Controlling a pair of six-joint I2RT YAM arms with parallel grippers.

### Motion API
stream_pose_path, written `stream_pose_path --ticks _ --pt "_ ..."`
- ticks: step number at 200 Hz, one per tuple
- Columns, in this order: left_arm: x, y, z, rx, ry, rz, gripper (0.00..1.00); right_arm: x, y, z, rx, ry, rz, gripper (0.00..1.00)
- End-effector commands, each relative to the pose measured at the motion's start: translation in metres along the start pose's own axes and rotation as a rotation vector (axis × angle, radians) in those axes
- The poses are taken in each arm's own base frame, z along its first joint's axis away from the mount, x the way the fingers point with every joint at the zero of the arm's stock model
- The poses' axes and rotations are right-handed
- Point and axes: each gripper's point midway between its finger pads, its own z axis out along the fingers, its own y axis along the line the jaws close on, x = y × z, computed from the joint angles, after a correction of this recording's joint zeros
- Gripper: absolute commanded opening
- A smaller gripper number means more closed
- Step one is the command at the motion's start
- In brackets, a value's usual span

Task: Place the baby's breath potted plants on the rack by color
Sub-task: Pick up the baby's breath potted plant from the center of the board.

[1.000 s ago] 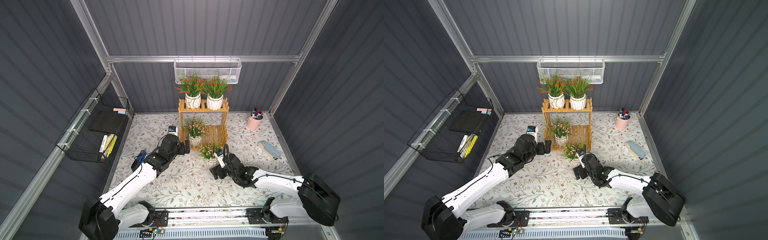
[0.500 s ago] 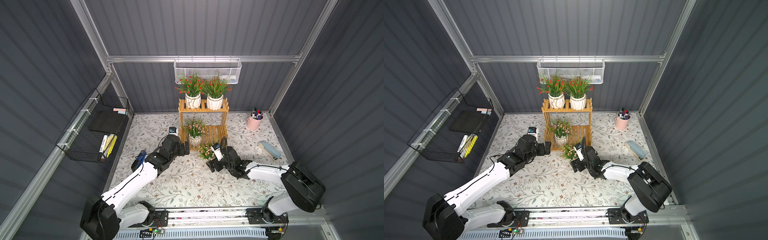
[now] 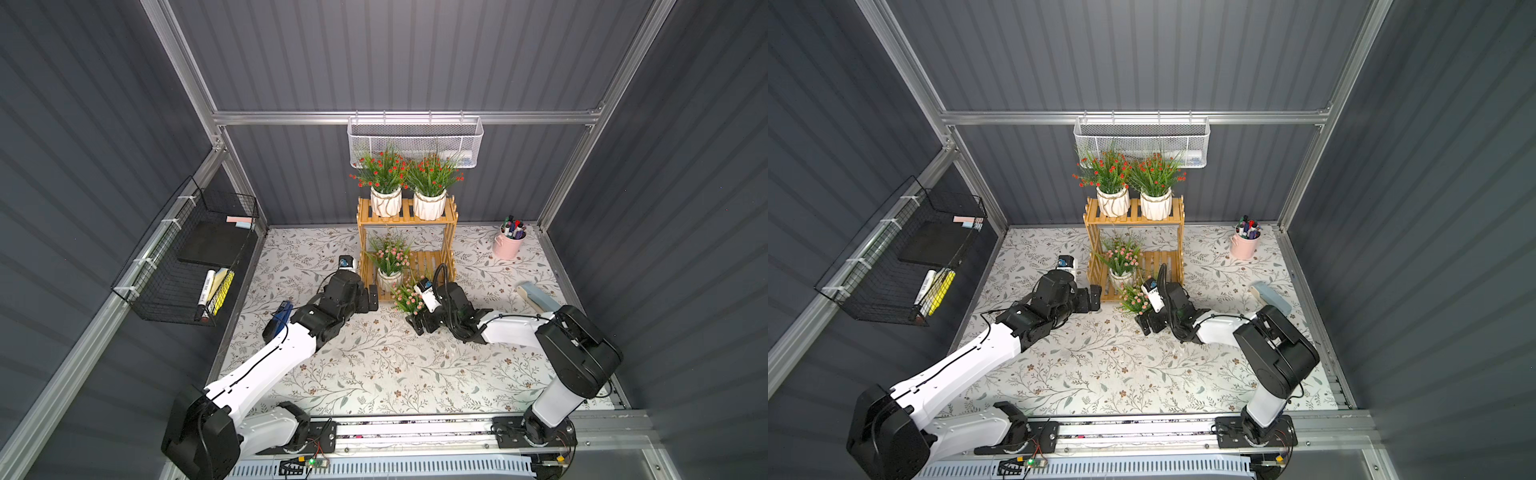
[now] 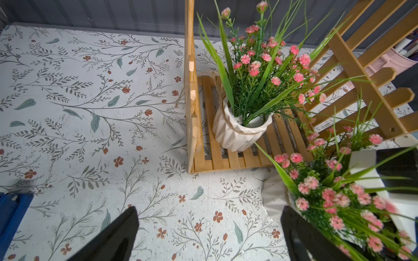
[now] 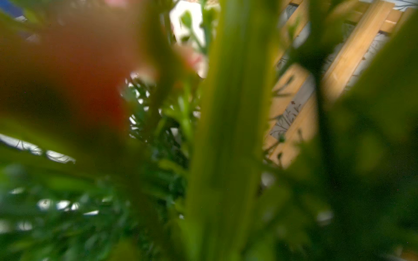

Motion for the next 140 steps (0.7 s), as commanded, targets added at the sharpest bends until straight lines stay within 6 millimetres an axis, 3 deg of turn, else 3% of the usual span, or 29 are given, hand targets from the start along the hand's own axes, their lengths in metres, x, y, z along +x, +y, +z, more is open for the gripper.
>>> stream_pose_path --ticks 1,19,53,140 --pt "-0.01 -0.001 -0.004 -0.012 -0.011 0.009 0.99 0.008 0.004 0.009 -0.041 0.03 -0.008 0.99" --pt "-0.009 -0.001 -0.004 -0.014 -0.01 0.011 0.99 0.008 0.006 0.011 -0.053 0.025 -0.004 0.98" --pt "-0.01 0.0 -0.006 -0.017 -0.012 0.013 0.99 0.003 0.013 0.009 -0.092 0.012 -0.022 0.86" --pt "-0.007 0.004 -0.011 -0.021 -0.015 0.01 0.99 -0.004 0.012 0.0 -0.075 -0.041 -0.047 0.85"
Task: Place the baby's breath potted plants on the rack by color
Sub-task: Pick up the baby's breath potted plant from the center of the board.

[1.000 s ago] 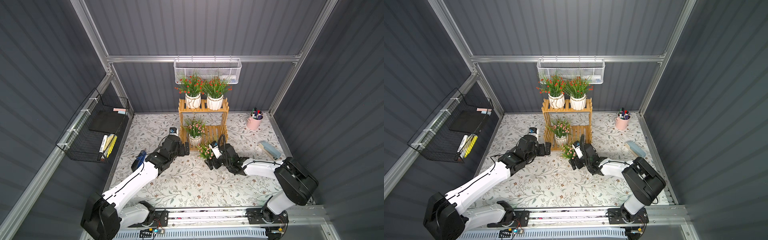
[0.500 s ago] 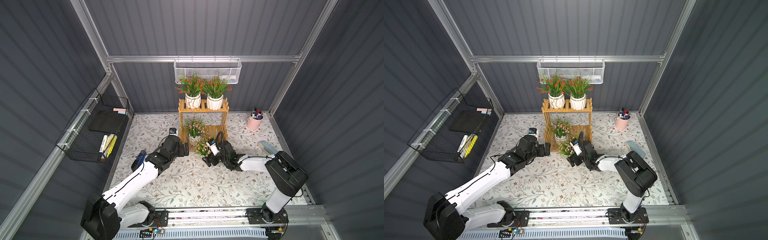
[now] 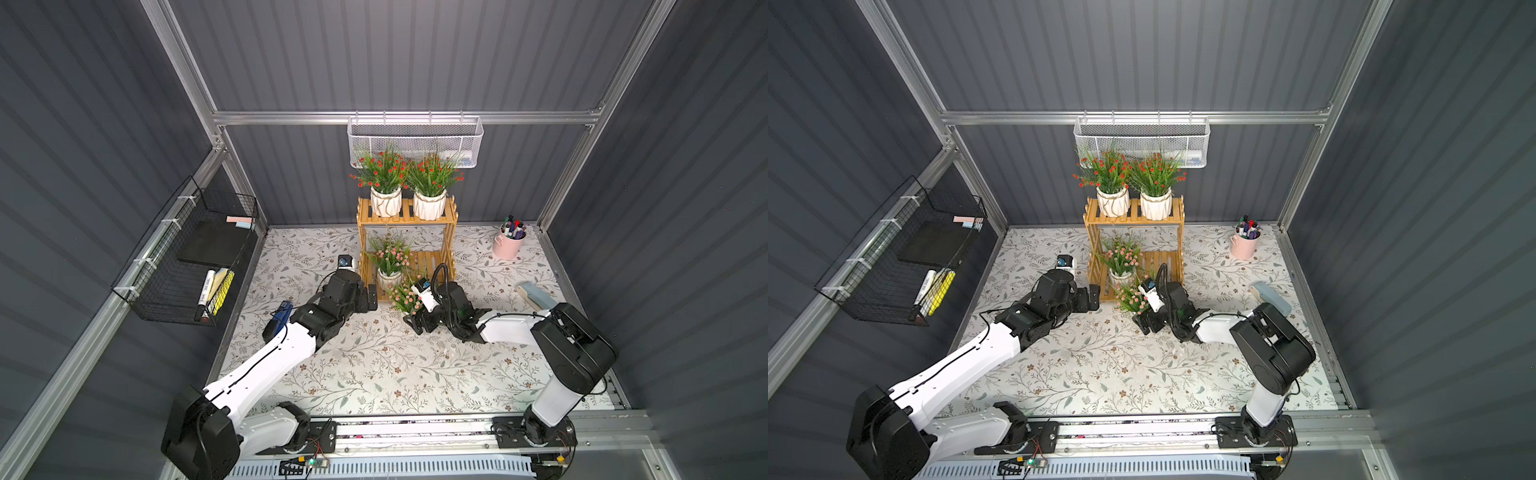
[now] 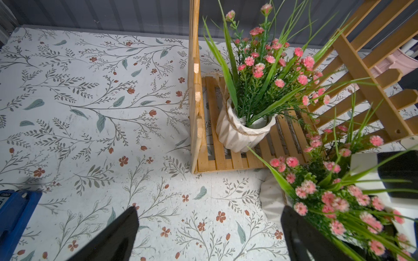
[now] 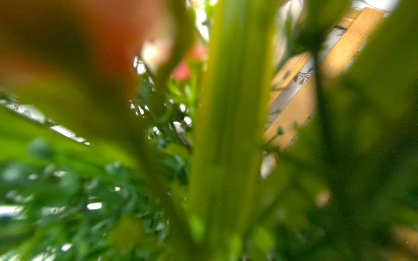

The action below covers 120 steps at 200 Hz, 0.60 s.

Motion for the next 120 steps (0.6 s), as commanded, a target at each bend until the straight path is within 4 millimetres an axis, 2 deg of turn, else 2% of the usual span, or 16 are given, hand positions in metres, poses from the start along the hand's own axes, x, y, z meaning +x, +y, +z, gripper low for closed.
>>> stream_pose_path --ticks 1,75,120 --pt "-0.005 0.001 -0.009 -0.004 -0.013 0.009 0.99 0.0 0.005 -0.004 -0.015 -0.011 -0.009 0.85" --pt "-0.002 0.003 -0.008 -0.005 -0.01 0.004 0.99 -0.017 -0.002 -0.03 0.058 -0.107 -0.024 0.81" --pt "-0.002 0.003 -0.011 -0.002 -0.019 0.001 0.99 -0.022 -0.008 -0.04 0.103 -0.135 -0.012 0.79"
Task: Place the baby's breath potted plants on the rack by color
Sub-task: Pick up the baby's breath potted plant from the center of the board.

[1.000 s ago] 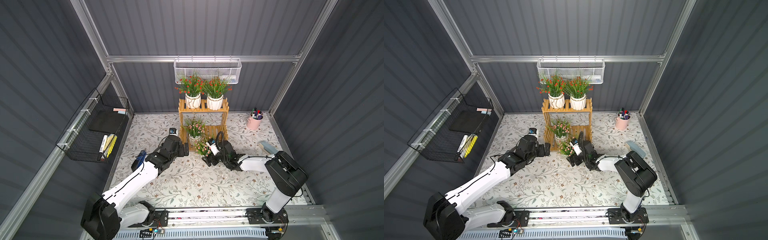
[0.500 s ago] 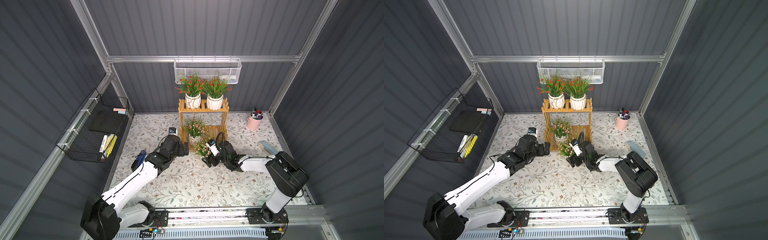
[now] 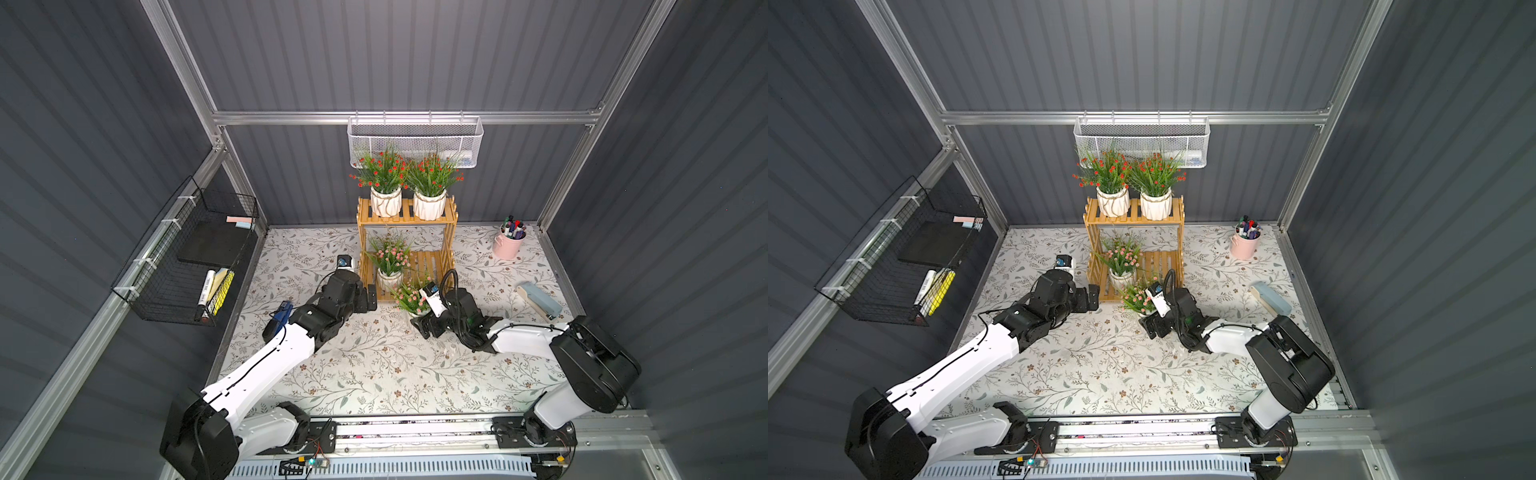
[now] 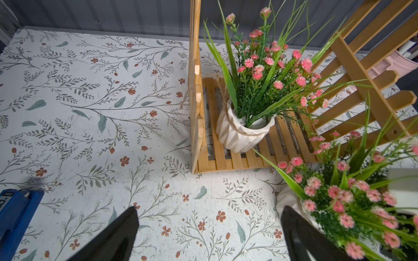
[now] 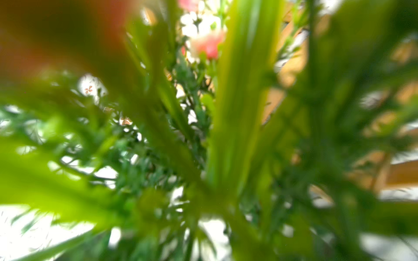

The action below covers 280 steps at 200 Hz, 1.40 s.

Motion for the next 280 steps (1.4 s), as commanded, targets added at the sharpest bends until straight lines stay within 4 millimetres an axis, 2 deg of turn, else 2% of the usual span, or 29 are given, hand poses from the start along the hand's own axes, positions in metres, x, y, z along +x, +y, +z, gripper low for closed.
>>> stream_pose_path --ticks 1,55,92,169,234,280 --pt "-0.001 0.003 -0.008 -0.004 -0.014 0.001 0.99 -0.027 -0.003 -0.009 0.028 -0.098 -0.003 0.79" --pt "0.001 0.005 -0.011 -0.002 -0.023 -0.01 0.99 -0.029 -0.004 -0.009 0.035 -0.114 0.002 0.76" --pt "0.002 0.006 -0.012 -0.005 -0.025 -0.01 0.99 -0.019 -0.003 -0.005 0.026 -0.112 0.002 0.76" --pt "0.001 0.005 -0.011 -0.001 -0.024 -0.011 0.99 -0.002 0.009 -0.019 0.001 -0.137 -0.01 0.75" --pt "0.001 0.006 -0.013 -0.003 -0.024 -0.019 1.0 -0.031 0.01 -0.042 0.017 -0.245 -0.018 0.73" --pt "0.002 0.007 -0.013 -0.006 -0.023 -0.017 0.99 -0.024 0.01 -0.038 0.015 -0.232 -0.018 0.73"
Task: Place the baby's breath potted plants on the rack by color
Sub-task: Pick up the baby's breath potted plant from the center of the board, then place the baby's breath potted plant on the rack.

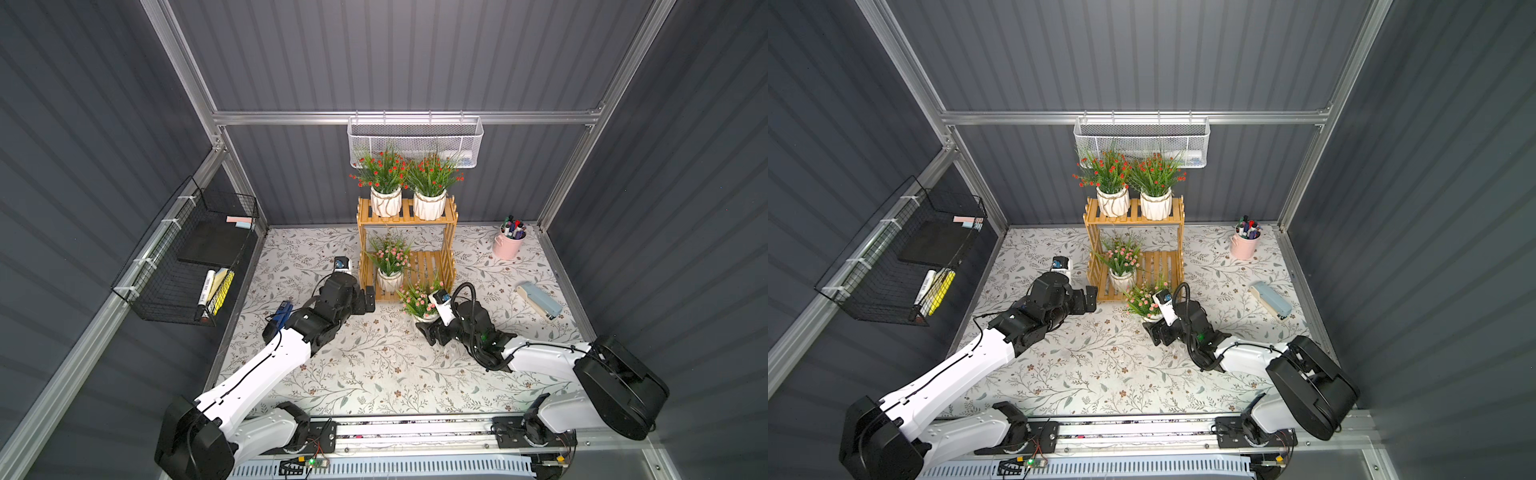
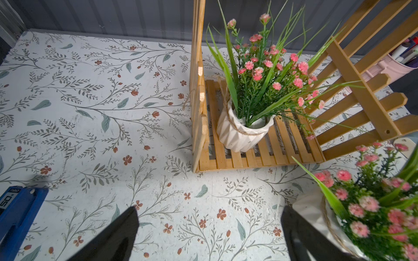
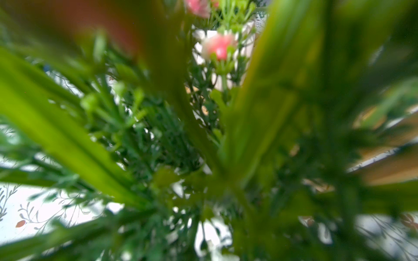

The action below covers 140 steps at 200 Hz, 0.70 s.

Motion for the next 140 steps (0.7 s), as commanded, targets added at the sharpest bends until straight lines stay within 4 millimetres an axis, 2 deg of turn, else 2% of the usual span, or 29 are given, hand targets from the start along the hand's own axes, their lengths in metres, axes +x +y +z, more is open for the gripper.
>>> stream_pose_path --ticks 1,70,140 --pt "0.001 0.004 -0.005 -0.011 -0.004 -0.01 0.99 -0.024 0.001 -0.002 0.0 -0.102 -0.007 0.73" --pt "0.002 0.004 -0.005 -0.015 0.003 -0.009 0.99 -0.038 -0.002 -0.004 0.02 -0.127 -0.011 0.73" --pt "0.0 0.007 -0.009 -0.027 -0.004 -0.005 0.99 -0.062 -0.013 0.009 0.082 -0.175 0.008 0.73"
